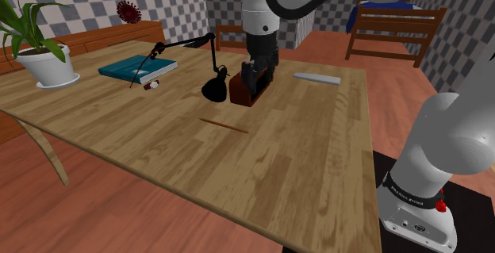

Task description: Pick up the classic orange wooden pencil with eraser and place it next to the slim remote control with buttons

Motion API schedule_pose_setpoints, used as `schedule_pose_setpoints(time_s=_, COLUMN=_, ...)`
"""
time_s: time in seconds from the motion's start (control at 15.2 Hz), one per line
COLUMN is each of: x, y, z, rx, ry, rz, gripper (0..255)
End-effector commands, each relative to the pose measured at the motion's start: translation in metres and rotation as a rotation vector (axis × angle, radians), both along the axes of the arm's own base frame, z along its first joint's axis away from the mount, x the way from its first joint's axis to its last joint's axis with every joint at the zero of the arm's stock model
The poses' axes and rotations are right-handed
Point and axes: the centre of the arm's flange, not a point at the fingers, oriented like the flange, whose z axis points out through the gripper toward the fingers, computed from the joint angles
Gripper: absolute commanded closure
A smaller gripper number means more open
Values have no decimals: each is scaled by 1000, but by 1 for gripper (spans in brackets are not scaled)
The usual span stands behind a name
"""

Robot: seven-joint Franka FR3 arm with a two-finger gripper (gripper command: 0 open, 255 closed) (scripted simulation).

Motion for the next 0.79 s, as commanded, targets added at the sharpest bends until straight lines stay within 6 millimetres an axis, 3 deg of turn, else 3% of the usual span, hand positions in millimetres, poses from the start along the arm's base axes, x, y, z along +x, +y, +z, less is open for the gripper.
schedule_pose_setpoints(time_s=0.0, x=12, y=23, z=-13, rx=-28, ry=3, rz=37, gripper=0)
schedule_pose_setpoints(time_s=0.53, x=53, y=117, z=-74, rx=-144, ry=17, rz=181, gripper=0)
schedule_pose_setpoints(time_s=0.73, x=54, y=118, z=-86, rx=-148, ry=18, rz=185, gripper=0)
